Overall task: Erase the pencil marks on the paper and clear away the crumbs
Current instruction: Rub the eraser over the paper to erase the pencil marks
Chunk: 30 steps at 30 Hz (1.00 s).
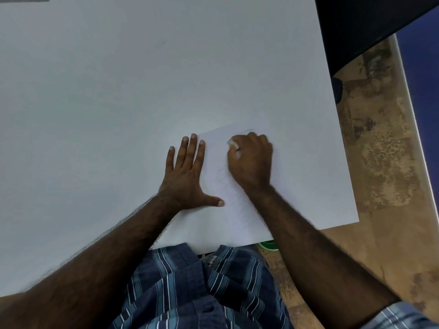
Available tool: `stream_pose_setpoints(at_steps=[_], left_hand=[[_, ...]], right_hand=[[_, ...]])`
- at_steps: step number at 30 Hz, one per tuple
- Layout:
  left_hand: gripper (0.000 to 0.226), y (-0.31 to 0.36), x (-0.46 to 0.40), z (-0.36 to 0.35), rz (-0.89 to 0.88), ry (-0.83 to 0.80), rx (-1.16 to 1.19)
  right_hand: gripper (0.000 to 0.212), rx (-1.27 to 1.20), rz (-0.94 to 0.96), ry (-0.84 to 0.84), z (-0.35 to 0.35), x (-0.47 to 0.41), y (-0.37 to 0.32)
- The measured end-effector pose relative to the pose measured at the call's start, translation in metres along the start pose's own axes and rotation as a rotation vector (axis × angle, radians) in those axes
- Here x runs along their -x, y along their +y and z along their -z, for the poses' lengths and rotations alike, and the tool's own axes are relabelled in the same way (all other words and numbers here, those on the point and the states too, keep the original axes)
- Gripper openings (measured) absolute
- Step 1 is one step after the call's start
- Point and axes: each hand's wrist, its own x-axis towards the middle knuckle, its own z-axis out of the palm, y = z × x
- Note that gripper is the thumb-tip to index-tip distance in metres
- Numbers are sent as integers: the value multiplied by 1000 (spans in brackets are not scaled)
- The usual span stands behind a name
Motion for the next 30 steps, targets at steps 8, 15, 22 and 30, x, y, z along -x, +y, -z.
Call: stream_pose_setpoints(at_steps=[8,15,22,30], left_hand=[[161,0,0,1,3,0,0],[161,2,0,2,6,-10,6],[162,1,-1,2,12,-8,-7],[161,1,0,3,6,-7,12]], right_hand=[[18,-72,199,-178,-4,23,-22],[13,25,-106,38,6,-14,5],[18,-48,192,-166,-1,14,-19],[11,-50,-122,32,4,-16,0]])
